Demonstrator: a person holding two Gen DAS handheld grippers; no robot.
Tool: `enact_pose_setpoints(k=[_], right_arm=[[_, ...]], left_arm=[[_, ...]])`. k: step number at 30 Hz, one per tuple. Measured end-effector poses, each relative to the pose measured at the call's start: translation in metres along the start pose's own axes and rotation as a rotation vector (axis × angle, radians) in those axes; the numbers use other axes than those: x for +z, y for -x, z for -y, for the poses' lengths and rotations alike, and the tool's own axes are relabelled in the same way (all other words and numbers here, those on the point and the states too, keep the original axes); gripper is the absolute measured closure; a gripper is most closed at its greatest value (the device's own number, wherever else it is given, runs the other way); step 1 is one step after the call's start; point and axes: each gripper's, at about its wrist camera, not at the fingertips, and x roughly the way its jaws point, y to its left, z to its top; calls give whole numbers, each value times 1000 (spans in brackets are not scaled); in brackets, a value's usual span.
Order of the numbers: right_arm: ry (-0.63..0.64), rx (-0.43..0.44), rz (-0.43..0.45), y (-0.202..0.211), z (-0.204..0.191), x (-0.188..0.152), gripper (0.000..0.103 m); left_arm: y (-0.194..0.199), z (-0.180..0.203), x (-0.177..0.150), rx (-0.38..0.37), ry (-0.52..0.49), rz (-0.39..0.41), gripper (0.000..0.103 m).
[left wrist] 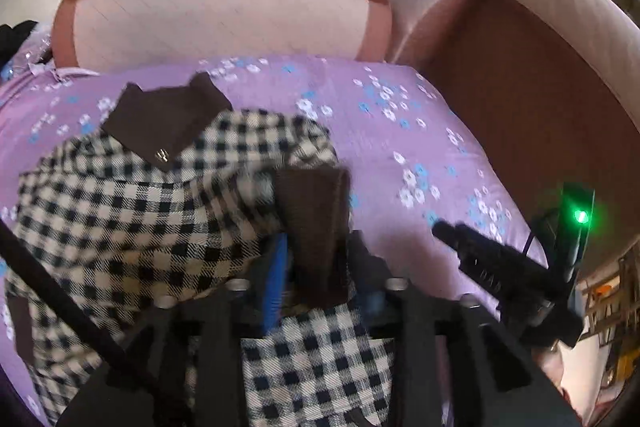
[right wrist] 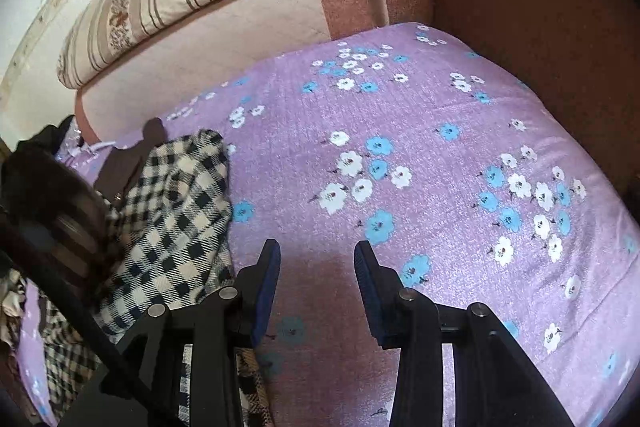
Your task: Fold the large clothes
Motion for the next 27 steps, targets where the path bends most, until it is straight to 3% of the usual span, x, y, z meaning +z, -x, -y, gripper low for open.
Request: enact_pose_setpoints(k=[5, 9, 13, 17, 20, 25, 27], right_arm=[[33, 119, 12, 6, -18, -1, 61], [73, 183, -9, 1, -43, -5, 57], [152, 197, -44, -10, -74, -13, 44], [223, 161, -101, -33, -99, -24, 44], [243, 7, -166, -59, -99, -28, 44], [189, -103, -105, -47, -78, -18, 44], [152, -101, -73, -34, -64, -15, 44]], left_arm=[[27, -23, -22, 27, -7, 42, 45], [63, -81, -37, 190, 34, 89, 43], [81, -164, -50, 322, 195, 104, 43], [91, -227, -72, 405, 320, 114, 43], [88, -257, -91, 454, 358, 89, 43], [89, -272, -118, 430, 386, 69, 43], [88, -275, -127, 398, 391, 56, 43]])
